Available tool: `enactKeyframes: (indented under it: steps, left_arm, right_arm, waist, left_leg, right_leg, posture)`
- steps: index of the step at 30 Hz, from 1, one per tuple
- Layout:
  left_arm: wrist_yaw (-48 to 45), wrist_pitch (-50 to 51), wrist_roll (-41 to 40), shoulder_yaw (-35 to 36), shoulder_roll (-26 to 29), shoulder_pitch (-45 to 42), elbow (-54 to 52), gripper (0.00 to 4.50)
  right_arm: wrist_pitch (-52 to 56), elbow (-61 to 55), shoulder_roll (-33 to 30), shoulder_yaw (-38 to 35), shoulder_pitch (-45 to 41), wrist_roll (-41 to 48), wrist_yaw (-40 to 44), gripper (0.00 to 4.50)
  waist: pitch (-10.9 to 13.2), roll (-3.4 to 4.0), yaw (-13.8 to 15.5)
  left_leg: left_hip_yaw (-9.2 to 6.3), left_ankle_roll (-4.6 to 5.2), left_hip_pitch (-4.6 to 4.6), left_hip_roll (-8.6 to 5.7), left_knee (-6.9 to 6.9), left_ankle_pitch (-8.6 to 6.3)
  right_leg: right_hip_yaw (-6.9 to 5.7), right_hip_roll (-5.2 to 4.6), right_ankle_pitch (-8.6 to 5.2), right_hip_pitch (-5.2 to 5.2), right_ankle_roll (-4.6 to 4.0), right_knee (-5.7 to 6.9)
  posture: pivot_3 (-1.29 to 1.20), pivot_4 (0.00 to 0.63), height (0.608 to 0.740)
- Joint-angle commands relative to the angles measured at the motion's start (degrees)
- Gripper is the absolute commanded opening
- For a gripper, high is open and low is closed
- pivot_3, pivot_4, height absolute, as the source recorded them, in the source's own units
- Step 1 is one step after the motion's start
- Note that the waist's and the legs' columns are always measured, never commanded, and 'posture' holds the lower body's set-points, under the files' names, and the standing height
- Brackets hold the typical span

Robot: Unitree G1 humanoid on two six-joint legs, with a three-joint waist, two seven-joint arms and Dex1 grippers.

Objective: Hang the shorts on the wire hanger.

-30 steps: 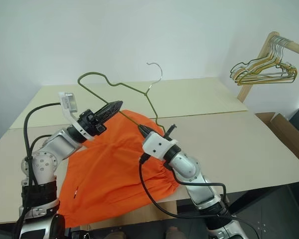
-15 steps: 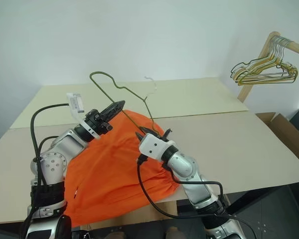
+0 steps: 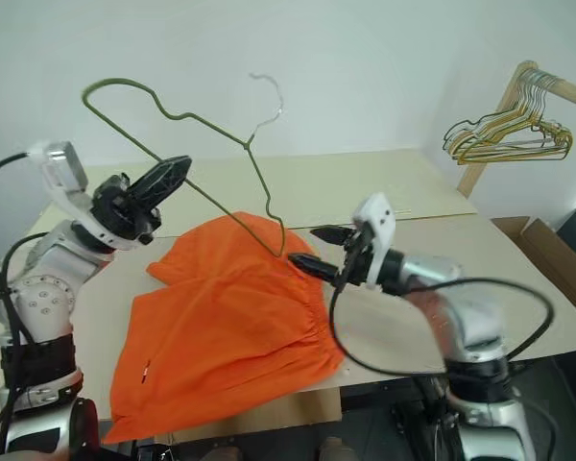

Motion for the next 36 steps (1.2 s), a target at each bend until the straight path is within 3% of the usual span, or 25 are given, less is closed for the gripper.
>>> enactKeyframes:
  steps: [1,8,13,30,32,36]
  left_arm:
    - [-10.80,0.93,-5.67,1.57,3.80,-3.87,-0.07,0.00]
    - [-16.11,2.30,-6.75,-0.29,6.06,-9.56,2.19,0.00]
    - [-16.87,1.65,-5.11,-1.35,6.13,-9.61,1.39,0.00]
    - [-16.98,-3.15,-1.88,-2.23,2.84,-6.81,0.79,0.00]
    - [-16.87,-3.56,-1.76,-2.19,2.56,-6.64,1.07,0.00]
    - [-16.52,-4.28,-0.95,-2.51,2.11,-6.45,1.66,0.00]
  right_arm:
    - [6.30,9.29,-5.22,2.42,-4.83,6.26,15.79,4.49]
    - [3.58,19.51,-5.36,9.33,-11.60,3.01,27.10,4.49]
    - [0.48,20.27,-1.15,8.66,-13.97,1.91,25.32,4.49]
    - [1.28,15.28,0.47,10.26,-14.04,1.46,24.73,4.49]
    - [1.18,15.17,0.57,10.52,-13.91,1.43,24.87,4.13]
    - [1.24,15.38,1.44,10.52,-14.17,1.66,24.31,4.13]
  waist:
    - [0.08,0.00,-0.10]
    - [0.08,0.00,-0.18]
    - [0.08,0.00,-0.16]
    - [0.08,0.00,0.13]
    - [0.08,0.00,0.13]
    - [0.08,0.00,0.12]
  left_leg:
    - [0.04,0.01,-0.03,0.00,0.00,0.01]
    - [0.02,0.01,-0.02,0.02,0.01,0.00]
    - [0.01,0.00,-0.17,0.03,0.01,0.01]
    - [-0.03,0.00,-0.35,0.02,0.14,0.00]
    - [-0.03,0.00,-0.36,0.02,0.15,0.00]
    - [-0.04,0.00,-0.37,0.02,0.16,0.00]
  right_leg:
    - [0.01,0.01,-0.01,-0.03,0.00,-0.06]
    - [0.04,0.04,-0.01,-0.02,0.05,-0.05]
    - [0.04,0.04,0.00,-0.18,0.04,0.00]
    - [-0.06,-0.02,0.01,-0.27,0.04,0.07]
    - [-0.06,-0.02,0.01,-0.27,0.04,0.07]
    - [-0.06,-0.02,0.01,-0.27,0.05,0.05]
  posture:
    - [0.05,0.000,0.740]
    - [0.07,0.000,0.740]
    - [0.07,0.000,0.740]
    - [0.06,0.000,0.740]
    - [0.06,0.000,0.740]
    - [0.06,0.000,0.740]
